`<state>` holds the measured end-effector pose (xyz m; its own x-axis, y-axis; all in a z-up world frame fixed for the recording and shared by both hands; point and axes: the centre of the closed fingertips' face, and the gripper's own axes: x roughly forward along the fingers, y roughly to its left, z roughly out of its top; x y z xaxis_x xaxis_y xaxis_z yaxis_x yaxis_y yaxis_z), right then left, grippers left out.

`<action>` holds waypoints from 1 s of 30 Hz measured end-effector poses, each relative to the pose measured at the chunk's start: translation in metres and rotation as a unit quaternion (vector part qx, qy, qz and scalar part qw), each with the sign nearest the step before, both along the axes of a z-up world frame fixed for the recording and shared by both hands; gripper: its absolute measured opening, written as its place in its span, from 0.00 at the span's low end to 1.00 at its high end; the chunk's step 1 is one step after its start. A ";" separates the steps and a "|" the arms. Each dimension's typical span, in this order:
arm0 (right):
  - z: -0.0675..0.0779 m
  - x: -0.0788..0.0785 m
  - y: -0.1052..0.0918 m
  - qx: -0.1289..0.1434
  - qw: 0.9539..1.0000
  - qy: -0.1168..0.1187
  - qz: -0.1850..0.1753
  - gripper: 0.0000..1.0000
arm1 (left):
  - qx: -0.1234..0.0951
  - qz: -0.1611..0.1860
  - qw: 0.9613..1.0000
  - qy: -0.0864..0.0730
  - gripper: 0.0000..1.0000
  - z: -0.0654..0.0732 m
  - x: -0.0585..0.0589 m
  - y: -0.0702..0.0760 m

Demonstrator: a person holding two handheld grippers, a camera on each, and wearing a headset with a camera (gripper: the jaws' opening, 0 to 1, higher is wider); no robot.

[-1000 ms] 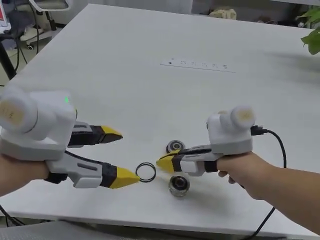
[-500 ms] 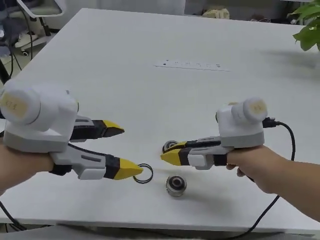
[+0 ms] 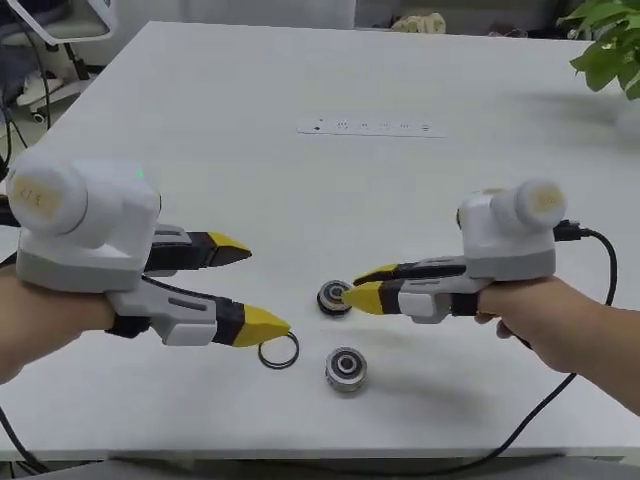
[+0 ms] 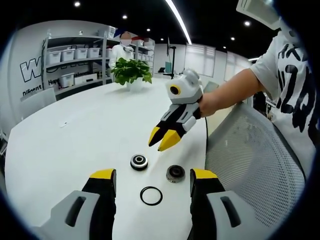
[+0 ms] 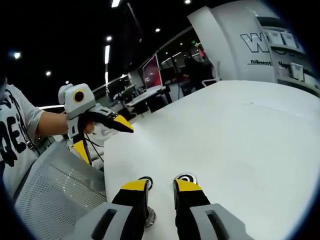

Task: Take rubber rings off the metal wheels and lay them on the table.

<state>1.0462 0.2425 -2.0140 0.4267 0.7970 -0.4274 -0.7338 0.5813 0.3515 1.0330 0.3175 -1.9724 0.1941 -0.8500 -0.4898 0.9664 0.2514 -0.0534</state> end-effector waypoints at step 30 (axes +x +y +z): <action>-0.022 0.014 -0.034 -0.040 0.999 -0.008 -0.023 0.22 | 0.001 -0.014 1.000 0.019 0.54 -0.011 0.031 -0.038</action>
